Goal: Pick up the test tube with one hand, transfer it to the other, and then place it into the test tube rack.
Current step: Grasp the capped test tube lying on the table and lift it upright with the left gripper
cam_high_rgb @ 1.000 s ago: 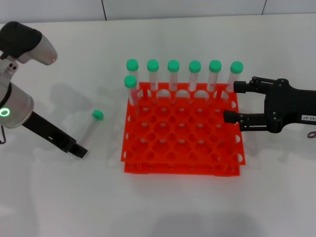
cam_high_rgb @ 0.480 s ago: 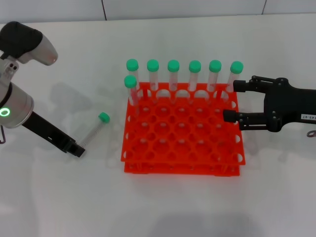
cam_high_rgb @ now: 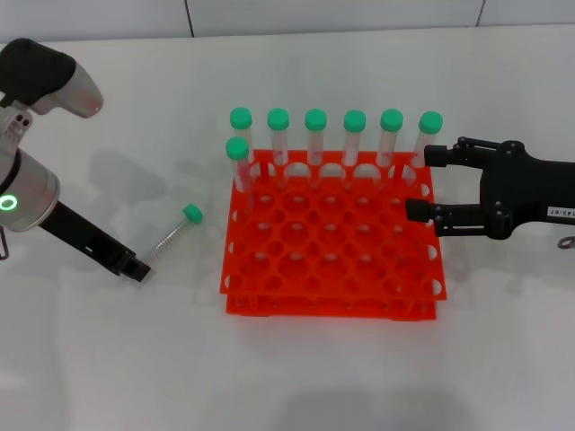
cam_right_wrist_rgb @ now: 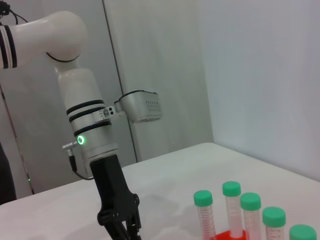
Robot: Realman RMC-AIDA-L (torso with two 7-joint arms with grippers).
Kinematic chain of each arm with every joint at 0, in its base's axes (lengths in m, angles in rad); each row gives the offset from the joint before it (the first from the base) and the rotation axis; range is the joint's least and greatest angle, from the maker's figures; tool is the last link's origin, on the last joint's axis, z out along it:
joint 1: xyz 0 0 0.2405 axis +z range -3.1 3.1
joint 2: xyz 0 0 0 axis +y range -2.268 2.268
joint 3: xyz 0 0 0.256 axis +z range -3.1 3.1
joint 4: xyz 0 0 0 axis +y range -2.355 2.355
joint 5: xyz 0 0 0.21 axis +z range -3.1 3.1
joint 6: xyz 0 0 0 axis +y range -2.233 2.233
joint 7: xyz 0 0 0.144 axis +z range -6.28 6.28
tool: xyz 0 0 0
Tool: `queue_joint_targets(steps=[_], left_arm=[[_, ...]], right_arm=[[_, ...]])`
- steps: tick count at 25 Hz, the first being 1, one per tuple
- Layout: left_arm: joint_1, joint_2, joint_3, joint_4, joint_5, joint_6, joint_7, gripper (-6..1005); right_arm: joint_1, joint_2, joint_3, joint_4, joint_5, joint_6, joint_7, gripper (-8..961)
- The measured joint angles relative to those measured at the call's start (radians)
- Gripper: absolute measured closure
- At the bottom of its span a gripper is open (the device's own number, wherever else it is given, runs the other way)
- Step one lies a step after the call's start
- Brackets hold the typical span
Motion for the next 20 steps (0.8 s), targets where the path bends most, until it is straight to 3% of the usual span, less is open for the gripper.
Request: queue_joint_targets(steps=[14,20], left_arm=[[0.003,0.004,-0.010,-0.008,-0.013,-0.032,-0.013,803],[0.027,0.007,-0.088,0.012,-0.030,-0.037,0.019,802]], right_arm=[[0.000,0.000,0.000,0.000,0.001,0.000,0.000,125],[0.000,0.000,0.002,0.000,0.002,0.001,-0.001,125]])
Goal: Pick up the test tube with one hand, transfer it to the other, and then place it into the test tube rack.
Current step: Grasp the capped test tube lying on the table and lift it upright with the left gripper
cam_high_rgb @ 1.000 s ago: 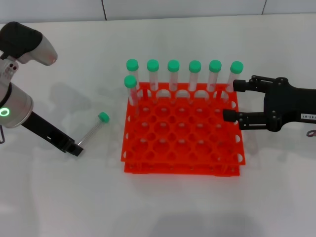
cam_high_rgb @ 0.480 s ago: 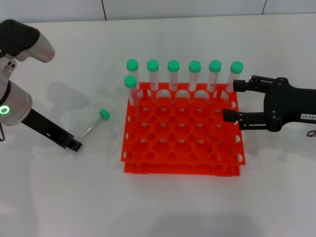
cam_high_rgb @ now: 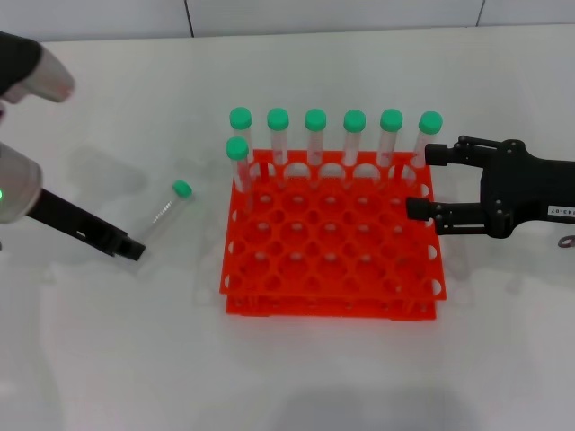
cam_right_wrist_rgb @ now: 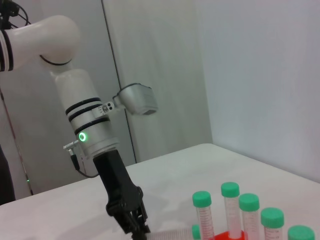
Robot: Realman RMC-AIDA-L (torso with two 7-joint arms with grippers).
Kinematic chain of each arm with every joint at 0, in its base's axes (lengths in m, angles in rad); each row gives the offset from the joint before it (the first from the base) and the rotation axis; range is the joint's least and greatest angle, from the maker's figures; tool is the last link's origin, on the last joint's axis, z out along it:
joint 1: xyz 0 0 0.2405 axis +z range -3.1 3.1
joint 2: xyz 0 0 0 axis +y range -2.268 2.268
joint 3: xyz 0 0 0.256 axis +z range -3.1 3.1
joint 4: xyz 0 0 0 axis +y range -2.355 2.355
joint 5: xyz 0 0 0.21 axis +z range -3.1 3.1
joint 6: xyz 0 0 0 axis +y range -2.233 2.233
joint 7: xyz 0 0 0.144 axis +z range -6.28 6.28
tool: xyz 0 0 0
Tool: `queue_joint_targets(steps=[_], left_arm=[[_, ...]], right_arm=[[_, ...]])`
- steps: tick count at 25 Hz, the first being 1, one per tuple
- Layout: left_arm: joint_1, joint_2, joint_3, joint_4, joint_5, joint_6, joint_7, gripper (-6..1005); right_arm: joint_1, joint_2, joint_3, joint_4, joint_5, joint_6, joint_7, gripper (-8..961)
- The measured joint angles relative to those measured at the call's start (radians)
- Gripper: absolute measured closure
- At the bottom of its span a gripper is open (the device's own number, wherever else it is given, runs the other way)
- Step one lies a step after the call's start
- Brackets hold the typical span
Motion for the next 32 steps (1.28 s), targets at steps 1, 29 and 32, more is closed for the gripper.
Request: queue_joint_targets(steps=[1,29,32], left_arm=[[0.010,0.000,-0.017,0.013,-0.012,0.000,0.013,801],[0.202,-0.021,-0.171,0.145,-0.830,-0.021,0.589,792],[0.196,-0.023,-0.145,0.099,-0.888,-0.018,0.702,791]], right_arm=[[0.000,0.000,0.000,0.000,0.000,0.000,0.000,125],[0.003,0.000,0.008,0.013,0.027,0.003,-0.014,128],[0.003,0.000,0.008,0.014,0.027,0.004,-0.014,128]])
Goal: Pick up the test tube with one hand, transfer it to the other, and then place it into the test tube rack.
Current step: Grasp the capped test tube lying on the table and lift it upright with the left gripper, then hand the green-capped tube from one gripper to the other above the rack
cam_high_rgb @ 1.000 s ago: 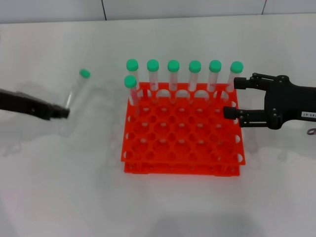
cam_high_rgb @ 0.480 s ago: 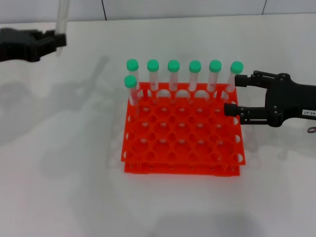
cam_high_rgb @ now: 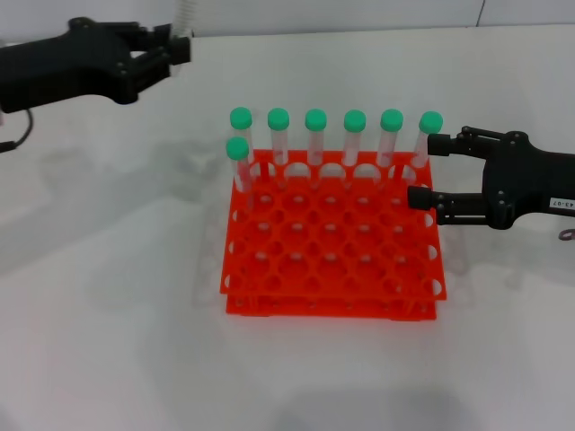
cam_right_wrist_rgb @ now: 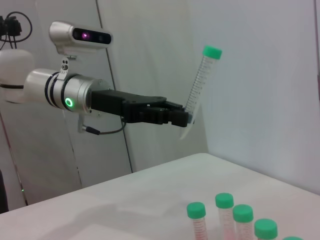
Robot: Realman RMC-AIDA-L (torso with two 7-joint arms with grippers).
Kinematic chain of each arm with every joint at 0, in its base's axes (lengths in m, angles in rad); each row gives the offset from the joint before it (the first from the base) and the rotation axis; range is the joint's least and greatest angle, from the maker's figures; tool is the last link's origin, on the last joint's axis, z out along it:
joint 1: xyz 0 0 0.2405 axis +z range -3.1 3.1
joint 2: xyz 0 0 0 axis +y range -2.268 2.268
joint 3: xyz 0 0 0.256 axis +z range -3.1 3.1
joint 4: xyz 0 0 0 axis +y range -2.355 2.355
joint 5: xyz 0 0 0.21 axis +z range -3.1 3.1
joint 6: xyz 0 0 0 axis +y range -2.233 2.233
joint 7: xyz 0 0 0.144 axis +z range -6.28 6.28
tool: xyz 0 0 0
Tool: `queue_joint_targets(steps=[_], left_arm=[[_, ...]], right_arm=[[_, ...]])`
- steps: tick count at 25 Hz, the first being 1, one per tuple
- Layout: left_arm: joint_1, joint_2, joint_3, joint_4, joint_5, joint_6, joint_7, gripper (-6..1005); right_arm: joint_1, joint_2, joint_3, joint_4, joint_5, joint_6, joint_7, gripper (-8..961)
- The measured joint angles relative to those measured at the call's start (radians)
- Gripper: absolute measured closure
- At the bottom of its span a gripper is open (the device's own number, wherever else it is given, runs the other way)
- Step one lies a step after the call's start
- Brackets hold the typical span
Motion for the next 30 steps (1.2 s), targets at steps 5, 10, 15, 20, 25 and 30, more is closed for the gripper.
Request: queue_joint_targets(steps=[5,10,15,20,25,30], left_arm=[[-0.011,-0.001,0.032,-0.074,-0.056,-0.004,0.120,790],[-0.045,-0.001,0.040,-0.155,-0.059,-0.006,0.175,788],[-0.070,-0.001,0.043,-0.216,-0.060,-0.006,0.219,786],[-0.092,-0.001,0.059,-0.281,-0.057,-0.007,0.267,785],[-0.095,-0.002,0.113,-0.298,-0.056,-0.010,0.292,783],[-0.096,-0.003,0.144,-0.299,-0.056,-0.011,0.296,782]], right_arm=[[0.000,0.000,0.000,0.002,0.000,0.001,0.000,128],[0.003,0.000,-0.004,0.003,0.001,0.001,0.000,129],[0.006,0.001,-0.006,0.003,0.013,0.001,-0.006,129],[0.010,0.002,-0.006,0.003,0.015,0.001,-0.008,129],[0.016,0.002,-0.007,0.003,0.015,0.001,-0.008,130],[0.018,0.002,-0.008,0.003,0.015,0.001,-0.008,130]])
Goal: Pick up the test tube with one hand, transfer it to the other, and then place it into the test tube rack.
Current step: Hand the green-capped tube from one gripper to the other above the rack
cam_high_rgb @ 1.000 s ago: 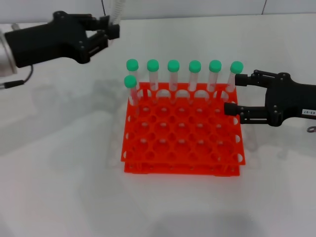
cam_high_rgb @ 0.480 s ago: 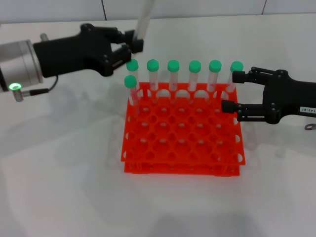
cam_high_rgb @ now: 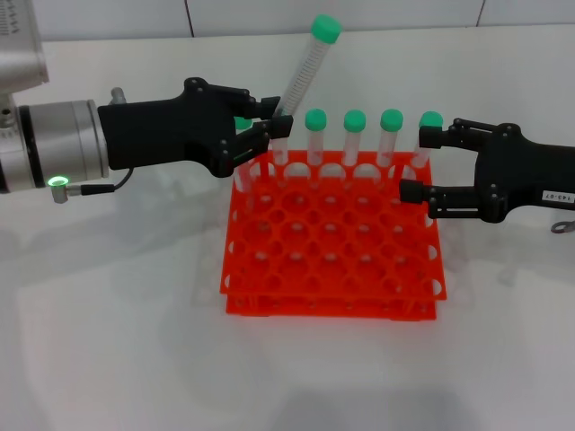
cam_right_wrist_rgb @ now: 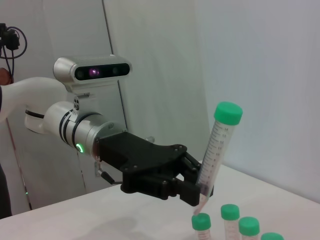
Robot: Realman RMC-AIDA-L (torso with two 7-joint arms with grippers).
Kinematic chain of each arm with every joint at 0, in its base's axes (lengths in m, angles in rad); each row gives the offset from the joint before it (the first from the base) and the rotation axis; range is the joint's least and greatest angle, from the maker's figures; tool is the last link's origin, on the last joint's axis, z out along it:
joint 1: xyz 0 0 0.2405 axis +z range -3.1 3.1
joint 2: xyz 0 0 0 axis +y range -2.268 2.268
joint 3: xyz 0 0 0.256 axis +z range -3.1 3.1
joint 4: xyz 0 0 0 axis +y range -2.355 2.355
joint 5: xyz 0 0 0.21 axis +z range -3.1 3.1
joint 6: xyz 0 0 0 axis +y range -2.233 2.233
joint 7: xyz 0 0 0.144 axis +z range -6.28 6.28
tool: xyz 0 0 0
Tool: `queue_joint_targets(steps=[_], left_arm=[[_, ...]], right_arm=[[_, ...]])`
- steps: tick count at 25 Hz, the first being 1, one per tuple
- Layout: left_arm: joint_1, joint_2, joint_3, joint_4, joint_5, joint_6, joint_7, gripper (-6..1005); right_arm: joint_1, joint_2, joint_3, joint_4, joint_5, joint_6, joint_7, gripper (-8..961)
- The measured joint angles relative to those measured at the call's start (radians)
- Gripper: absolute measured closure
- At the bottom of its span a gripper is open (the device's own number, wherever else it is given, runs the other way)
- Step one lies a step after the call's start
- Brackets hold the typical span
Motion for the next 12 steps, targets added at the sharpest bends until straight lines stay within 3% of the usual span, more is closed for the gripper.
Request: queue_joint_targets(steps=[12], left_arm=[[0.001,0.000,0.006,-0.002,0.002,0.000,0.005,778]], right_arm=[[0.005,0.000,0.000,-0.012,0.011,-0.002,0.000,131]])
